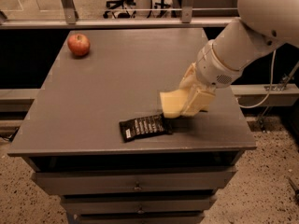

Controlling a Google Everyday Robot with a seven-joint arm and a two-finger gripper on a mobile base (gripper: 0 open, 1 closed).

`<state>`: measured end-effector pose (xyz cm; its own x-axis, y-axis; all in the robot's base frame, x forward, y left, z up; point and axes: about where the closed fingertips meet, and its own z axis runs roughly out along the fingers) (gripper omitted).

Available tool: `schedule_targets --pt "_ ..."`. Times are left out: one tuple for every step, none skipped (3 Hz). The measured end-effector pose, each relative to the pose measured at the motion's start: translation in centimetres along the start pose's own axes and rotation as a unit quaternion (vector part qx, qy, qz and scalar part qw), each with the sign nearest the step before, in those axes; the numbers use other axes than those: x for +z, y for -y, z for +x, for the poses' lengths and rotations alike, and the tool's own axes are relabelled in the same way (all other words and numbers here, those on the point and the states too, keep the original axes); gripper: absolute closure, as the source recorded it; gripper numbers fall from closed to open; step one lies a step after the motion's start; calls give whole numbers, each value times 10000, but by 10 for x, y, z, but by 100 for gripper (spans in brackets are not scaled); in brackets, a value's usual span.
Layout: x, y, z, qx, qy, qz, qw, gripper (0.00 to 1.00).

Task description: Move sponge near rxbar chocolate

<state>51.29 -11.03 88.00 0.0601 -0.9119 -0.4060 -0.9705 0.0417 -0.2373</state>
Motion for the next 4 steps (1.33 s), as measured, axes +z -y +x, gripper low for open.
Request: schedule_targets --pt "5 -11 3 -150 -44 54 9999 61" --pt "7 -15 11 -233 -111 134 9996 38" --pt "10 -20 14 -301 -79 127 9994 6" --pt "11 -21 13 -325 -38 104 9994 0"
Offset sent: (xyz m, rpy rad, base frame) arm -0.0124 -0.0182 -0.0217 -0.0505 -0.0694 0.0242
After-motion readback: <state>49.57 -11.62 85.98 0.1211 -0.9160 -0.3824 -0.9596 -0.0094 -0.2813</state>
